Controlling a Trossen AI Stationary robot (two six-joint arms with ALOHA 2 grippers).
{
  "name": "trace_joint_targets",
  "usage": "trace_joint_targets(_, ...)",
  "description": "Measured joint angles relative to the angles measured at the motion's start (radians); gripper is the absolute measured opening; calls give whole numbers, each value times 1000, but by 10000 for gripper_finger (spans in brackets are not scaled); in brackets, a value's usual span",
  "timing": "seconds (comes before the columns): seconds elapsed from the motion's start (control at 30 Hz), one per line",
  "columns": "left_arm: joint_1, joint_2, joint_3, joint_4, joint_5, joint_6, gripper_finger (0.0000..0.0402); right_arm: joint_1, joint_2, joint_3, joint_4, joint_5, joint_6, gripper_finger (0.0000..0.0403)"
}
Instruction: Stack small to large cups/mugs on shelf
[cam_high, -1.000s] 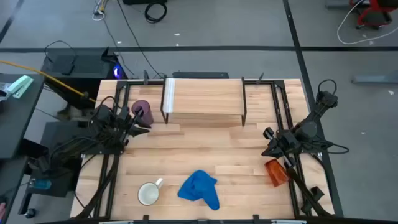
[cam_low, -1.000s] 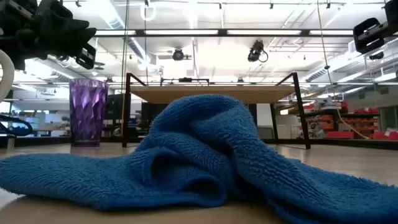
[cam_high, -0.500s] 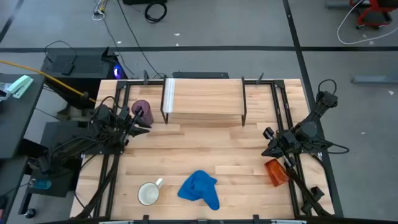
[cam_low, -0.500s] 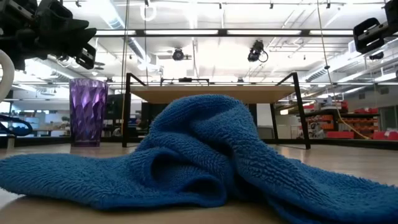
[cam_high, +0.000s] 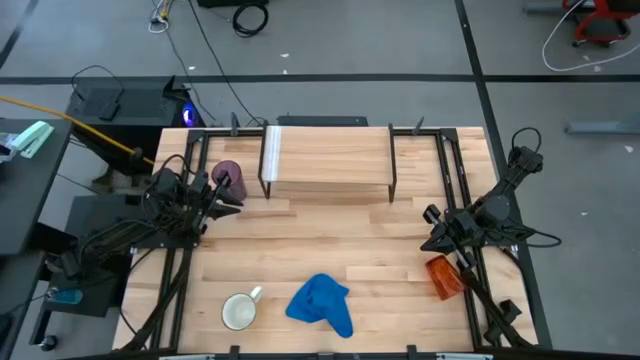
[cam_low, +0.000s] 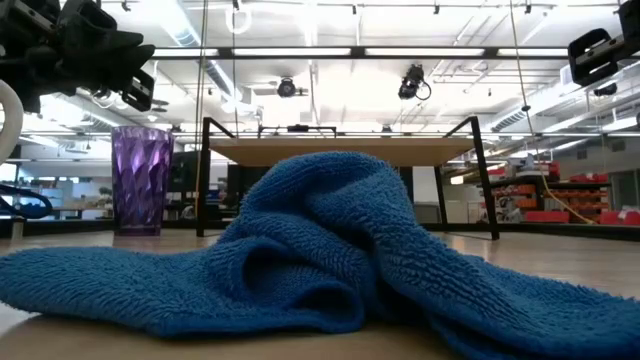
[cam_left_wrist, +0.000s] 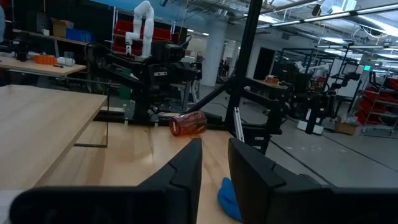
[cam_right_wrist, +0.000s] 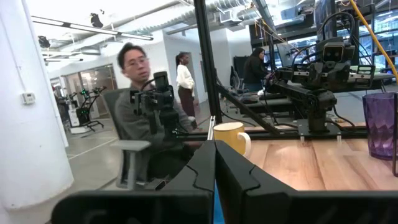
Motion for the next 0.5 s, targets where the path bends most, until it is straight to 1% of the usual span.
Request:
trace_joint_targets(0.17,0,0,0,0,0,0,91,0,0,0,0,0,0,14)
trace_joint_targets(0.5,0,0,0,0,0,0,84,0,0,0,0,0,0,14)
